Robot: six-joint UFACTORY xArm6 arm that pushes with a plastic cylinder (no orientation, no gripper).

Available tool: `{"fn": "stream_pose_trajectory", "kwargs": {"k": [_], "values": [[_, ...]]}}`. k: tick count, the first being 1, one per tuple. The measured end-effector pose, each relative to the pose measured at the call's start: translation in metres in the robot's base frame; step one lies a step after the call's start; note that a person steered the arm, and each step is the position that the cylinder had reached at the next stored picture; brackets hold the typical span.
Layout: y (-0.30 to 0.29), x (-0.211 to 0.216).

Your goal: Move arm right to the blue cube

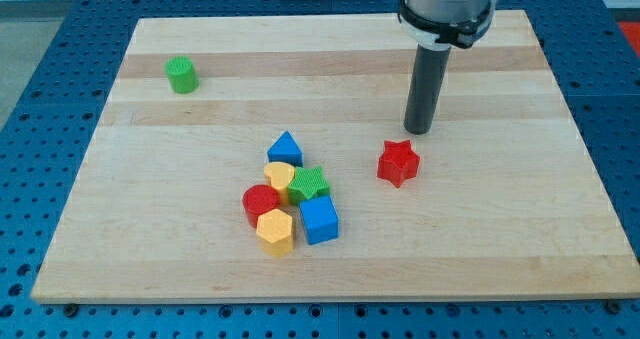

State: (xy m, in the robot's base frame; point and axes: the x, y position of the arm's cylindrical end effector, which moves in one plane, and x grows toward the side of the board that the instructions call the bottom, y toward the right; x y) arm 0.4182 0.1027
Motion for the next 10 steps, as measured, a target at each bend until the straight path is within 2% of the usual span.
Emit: {"fn": "stream_pose_trajectory", "kwargs": {"k": [1,2,3,4,5,6,7,10], "values": [[0.009,0.056],[0.054,0.063],[0.050,0.121],[0.014,0.169],[-0.036,0.199],[-0.056,0.197],[-0.056,0.130],[-0.056,0.105]]}}
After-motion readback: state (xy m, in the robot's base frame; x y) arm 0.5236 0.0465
